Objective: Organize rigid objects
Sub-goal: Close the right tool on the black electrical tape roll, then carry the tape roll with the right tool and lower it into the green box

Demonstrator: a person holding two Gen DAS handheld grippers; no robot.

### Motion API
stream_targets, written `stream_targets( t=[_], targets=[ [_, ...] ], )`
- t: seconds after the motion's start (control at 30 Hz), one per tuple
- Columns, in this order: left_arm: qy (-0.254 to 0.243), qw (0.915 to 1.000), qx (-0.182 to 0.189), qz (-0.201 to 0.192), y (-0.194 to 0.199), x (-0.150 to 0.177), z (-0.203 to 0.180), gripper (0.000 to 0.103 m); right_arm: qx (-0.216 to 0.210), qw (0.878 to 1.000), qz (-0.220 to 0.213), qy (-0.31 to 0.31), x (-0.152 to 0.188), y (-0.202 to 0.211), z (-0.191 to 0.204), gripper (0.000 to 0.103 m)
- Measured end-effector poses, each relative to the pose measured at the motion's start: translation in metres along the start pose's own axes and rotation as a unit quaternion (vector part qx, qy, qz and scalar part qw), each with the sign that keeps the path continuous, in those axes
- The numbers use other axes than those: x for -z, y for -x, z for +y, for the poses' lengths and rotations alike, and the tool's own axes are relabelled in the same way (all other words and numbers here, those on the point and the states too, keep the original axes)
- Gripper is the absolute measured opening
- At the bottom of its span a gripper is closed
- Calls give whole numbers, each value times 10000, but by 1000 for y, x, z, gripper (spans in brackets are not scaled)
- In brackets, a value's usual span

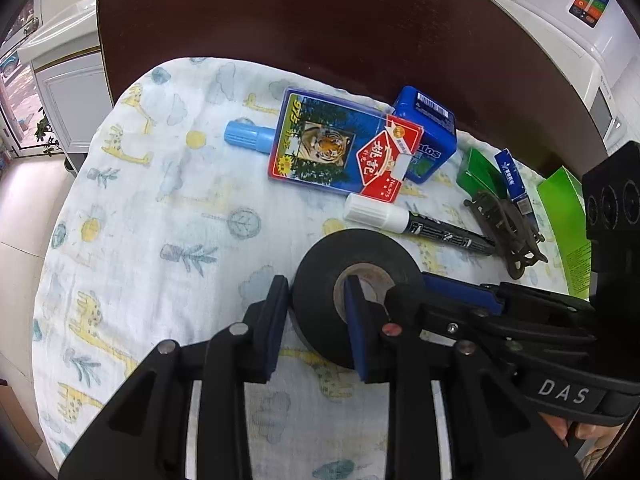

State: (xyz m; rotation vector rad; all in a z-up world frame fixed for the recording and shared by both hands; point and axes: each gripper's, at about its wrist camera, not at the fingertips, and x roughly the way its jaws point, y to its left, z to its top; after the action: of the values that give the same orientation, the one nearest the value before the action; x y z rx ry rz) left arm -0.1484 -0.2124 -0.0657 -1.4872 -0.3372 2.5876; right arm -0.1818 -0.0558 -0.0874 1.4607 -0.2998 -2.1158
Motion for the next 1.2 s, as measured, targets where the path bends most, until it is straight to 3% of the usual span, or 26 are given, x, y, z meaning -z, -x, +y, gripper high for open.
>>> stream_targets(
  t=[0.3, 0.53, 0.93, 1.2],
  targets=[
    [-144, 9997, -88, -164, 18, -1, -30, 25, -59, 9997, -197, 113, 5, 22, 2, 32],
    [-542, 9976, 11, -421, 36, -8, -73, 25, -8, 9972, -734, 156, 6, 66, -5, 32],
    [-1641, 9839, 391, -589, 39, -28, -216, 25, 211, 9829, -1777, -430, 25, 183, -86, 32],
    [-2313, 9683, 843, -420, 12, -36, -329, 26, 607, 9622, -2456, -1009, 48, 266, -171, 32]
  ],
)
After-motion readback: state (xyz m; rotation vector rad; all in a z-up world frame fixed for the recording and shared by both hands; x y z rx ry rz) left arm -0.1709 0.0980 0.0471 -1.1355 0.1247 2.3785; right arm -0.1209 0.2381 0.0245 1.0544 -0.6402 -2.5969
